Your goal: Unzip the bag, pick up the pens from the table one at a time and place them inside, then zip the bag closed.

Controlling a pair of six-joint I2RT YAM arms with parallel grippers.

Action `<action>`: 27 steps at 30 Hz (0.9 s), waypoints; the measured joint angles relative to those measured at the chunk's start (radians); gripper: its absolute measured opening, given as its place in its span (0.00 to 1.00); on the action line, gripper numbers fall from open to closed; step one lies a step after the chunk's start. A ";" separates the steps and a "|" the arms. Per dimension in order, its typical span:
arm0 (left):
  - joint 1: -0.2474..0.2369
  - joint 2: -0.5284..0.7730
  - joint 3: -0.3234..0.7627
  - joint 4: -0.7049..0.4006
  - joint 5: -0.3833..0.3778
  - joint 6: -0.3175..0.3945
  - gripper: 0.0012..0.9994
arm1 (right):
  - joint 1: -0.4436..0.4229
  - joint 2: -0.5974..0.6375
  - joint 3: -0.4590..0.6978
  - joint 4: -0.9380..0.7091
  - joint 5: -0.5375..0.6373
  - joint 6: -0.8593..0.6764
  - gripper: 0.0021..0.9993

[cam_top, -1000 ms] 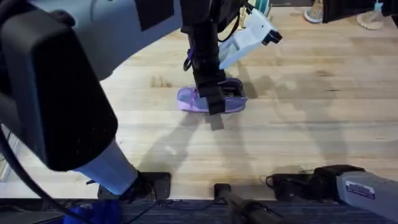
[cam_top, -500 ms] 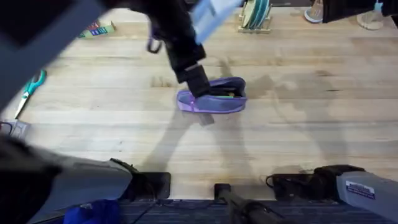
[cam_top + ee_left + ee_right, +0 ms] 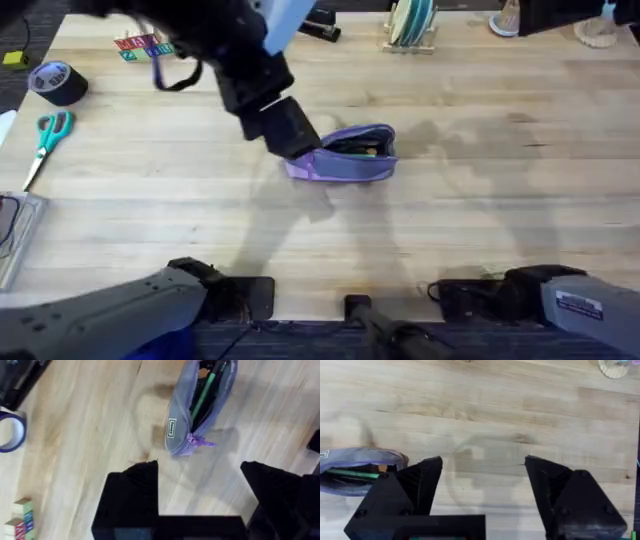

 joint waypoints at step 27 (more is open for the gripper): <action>0.250 -0.497 -0.493 0.158 0.091 0.002 0.99 | 0.080 0.000 0.000 0.012 0.000 0.000 1.00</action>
